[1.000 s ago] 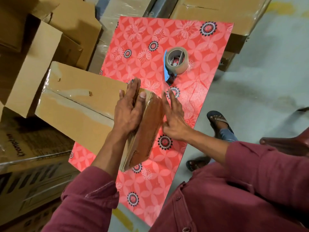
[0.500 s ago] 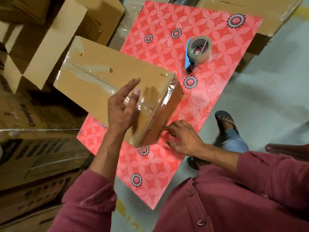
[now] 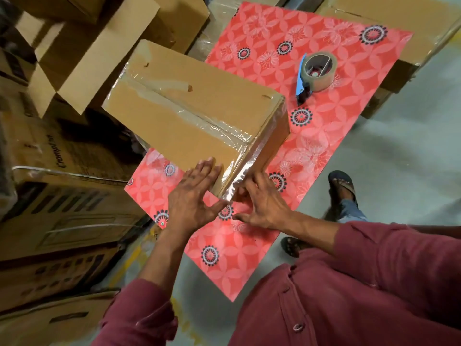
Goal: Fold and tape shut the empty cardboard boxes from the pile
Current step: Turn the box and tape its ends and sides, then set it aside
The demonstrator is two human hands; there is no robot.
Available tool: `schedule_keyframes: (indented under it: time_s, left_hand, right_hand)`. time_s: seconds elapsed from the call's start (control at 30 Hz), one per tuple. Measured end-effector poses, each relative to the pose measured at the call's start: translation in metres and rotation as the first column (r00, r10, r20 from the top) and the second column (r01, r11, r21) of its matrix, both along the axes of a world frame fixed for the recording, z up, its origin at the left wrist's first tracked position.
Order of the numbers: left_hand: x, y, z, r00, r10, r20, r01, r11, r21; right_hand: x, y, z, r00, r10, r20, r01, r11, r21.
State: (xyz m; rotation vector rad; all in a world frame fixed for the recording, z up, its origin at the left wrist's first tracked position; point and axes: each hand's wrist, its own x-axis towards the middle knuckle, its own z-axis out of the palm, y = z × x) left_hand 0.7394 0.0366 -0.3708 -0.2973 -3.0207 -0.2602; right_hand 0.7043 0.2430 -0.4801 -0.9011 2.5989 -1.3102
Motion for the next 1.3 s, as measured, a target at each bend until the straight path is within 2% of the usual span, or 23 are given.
schedule_keyframes:
  time_s: [0.1,0.27,0.33,0.43,0.53,0.6,0.87,0.97,1.03,1.2,1.3]
  left_hand:
    - [0.002,0.011,-0.009,0.993,0.076,-0.092,-0.072,0.996,0.051]
    - [0.004,0.017,-0.015,0.981,0.168,-0.095,-0.149,0.973,0.176]
    - [0.007,0.02,-0.021,0.972,0.179,-0.154,-0.147,0.969,0.196]
    - [0.014,0.016,-0.032,0.947,0.054,-0.317,-0.009,0.99,0.143]
    - [0.017,0.01,-0.038,0.927,-0.07,-0.369,0.097,0.994,0.054]
    - [0.016,0.009,-0.041,0.917,-0.058,-0.394,0.094,0.993,0.073]
    - [0.019,0.021,-0.043,0.924,0.124,-0.361,-0.056,0.979,0.195]
    - [0.016,0.022,-0.041,0.917,0.19,-0.351,-0.088,0.954,0.286]
    - [0.015,0.023,-0.038,0.91,0.218,-0.352,-0.118,0.951,0.286]
    - [0.018,0.026,-0.042,0.91,0.165,-0.379,-0.086,0.972,0.218]
    - [0.02,0.021,-0.043,0.929,0.109,-0.355,-0.042,0.981,0.19]
  right_hand:
    - [0.0,0.0,0.0,1.0,-0.01,0.013,0.01,1.0,-0.018]
    - [0.002,0.001,0.002,1.0,0.006,0.016,-0.005,1.0,-0.007]
    - [0.004,0.003,0.006,1.0,0.019,0.016,-0.019,1.0,0.002]
    - [0.013,0.009,0.012,0.999,0.041,-0.008,-0.041,0.999,-0.013]
    - [0.03,0.021,0.015,0.994,0.099,-0.051,-0.1,0.995,-0.007]
    - [0.037,0.03,0.013,0.99,0.131,-0.061,-0.131,0.991,-0.005]
    - [0.042,0.046,0.014,0.988,0.152,-0.016,-0.151,0.988,0.035]
    - [0.045,0.048,0.016,0.983,0.18,-0.032,-0.178,0.983,0.041]
    - [0.047,0.049,0.018,0.979,0.199,-0.034,-0.197,0.979,0.043]
    - [0.046,0.046,0.028,0.986,0.129,-0.105,-0.127,0.992,0.022]
    - [0.038,0.036,0.049,0.962,0.048,-0.27,-0.049,0.999,0.003]
